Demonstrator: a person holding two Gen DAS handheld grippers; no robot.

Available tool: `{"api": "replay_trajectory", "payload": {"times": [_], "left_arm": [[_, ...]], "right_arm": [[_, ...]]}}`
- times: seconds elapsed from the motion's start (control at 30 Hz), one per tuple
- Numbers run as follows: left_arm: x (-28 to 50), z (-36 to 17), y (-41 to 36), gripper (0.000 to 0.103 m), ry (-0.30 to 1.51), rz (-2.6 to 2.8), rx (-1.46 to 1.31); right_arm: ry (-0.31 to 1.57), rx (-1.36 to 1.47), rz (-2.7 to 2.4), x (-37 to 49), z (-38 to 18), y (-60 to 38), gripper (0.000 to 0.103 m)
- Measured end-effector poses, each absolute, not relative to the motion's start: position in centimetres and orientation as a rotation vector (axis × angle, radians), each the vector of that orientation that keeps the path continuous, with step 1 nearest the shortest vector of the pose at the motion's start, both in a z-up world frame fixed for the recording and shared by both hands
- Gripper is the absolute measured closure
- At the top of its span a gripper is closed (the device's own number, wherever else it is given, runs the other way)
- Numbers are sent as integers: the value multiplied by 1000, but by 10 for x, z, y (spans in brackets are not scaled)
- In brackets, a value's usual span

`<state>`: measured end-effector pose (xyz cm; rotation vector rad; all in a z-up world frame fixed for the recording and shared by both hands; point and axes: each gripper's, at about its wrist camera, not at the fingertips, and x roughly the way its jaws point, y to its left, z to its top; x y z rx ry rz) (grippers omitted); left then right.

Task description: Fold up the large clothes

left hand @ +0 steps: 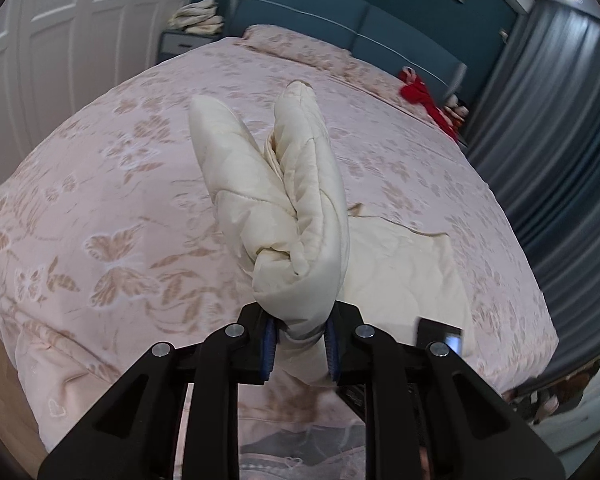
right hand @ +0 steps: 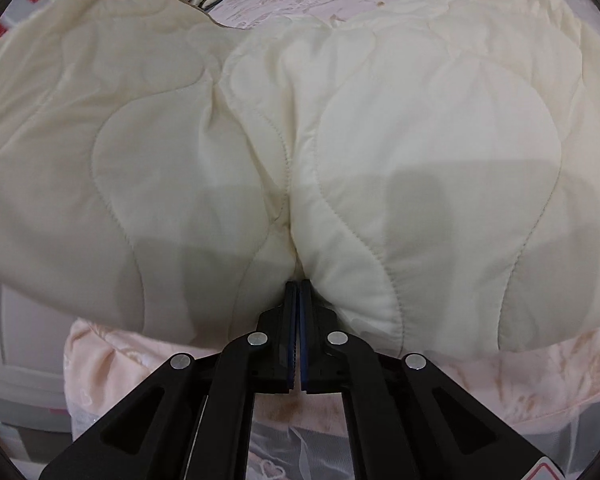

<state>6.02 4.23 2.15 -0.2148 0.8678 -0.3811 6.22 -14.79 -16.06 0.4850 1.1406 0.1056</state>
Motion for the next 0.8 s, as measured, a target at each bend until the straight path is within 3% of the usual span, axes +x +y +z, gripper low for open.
{"api": "replay_trajectory", "payload": {"times": [0.4, 0.8], "left_arm": [[53, 36, -23, 85, 849, -449, -76], [57, 29, -77, 85, 887, -484, 20]], "right_arm": [[1144, 538, 128, 56, -152, -156, 103], [1049, 488, 28, -5, -92, -224, 101]]}}
